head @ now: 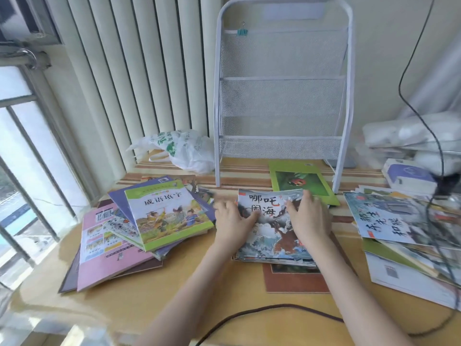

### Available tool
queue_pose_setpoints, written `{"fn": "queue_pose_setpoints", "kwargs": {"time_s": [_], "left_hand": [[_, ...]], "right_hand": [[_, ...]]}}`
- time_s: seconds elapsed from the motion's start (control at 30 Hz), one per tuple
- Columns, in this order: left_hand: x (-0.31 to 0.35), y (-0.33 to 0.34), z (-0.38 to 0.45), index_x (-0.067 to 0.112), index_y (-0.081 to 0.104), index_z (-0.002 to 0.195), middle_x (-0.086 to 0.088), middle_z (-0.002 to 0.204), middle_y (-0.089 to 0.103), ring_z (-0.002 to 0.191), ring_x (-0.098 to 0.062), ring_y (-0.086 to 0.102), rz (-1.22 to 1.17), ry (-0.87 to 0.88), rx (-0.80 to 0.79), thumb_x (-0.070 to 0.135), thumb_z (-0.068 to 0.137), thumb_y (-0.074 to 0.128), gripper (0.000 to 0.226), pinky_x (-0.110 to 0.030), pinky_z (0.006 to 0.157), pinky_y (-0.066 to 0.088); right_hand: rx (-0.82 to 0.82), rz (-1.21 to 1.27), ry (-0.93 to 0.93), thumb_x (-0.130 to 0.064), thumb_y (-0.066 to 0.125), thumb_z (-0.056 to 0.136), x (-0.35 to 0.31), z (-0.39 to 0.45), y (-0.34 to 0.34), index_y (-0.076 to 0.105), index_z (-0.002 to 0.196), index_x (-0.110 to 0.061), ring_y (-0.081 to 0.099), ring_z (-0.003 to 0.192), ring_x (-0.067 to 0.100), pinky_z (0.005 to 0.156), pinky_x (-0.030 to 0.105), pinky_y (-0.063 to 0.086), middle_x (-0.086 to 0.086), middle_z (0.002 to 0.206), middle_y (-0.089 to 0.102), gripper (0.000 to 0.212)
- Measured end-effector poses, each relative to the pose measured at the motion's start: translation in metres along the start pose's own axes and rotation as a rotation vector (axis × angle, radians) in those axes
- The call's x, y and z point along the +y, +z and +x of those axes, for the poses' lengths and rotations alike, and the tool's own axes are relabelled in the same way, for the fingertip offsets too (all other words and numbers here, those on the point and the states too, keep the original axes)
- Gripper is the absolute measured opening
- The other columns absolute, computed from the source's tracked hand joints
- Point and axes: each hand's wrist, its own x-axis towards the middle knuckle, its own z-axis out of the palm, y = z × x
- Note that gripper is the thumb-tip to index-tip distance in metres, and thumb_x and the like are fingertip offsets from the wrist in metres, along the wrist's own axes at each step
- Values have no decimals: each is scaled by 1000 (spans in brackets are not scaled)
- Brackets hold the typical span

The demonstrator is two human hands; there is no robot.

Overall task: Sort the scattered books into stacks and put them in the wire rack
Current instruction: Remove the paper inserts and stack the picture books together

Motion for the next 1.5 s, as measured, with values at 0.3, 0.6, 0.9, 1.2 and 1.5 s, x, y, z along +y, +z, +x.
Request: {"fn": "queue_pose_setpoints", "kwargs": {"time_s": [0.3,0.6,0.9,1.2,1.5], "left_hand": [[-11,-63,-5,11,41,128,-8,135,43,133,-30,29,516,263,198,55,86,53,62,-42,107,29],[-63,-94,-16,15,2,152,-14,160,-1,145,-42,-5,873,6,-121,80,81,26,99,-61,113,0],[-62,-110,-18,15,25,146,-14,147,35,138,-37,25,857,76,-64,54,97,30,63,-53,110,24],[-50,-151,-24,10,46,108,-14,78,64,72,-37,58,326,221,382,28,101,40,20,-39,54,36],[-52,-184,-16,10,49,101,-9,67,57,59,-29,53,133,127,468,30,99,43,22,-36,48,36]], "right_hand": [[137,85,-139,-18,56,88,-29,-6,2,35,140,-15,31,124,37,94,52,38,15,139,34,56],[-198,261,-496,-23,46,94,-136,-28,27,32,137,-18,36,124,32,96,41,37,12,135,40,46],[-521,528,-269,-45,42,95,-163,-35,40,48,124,-16,51,108,22,87,34,42,4,123,55,41],[-657,1135,181,-86,27,69,-175,-19,32,50,131,-25,54,119,25,95,46,46,-1,130,56,90],[-758,1530,611,-9,45,94,-170,-21,38,55,108,-5,59,94,25,65,28,52,14,99,60,18]]}}
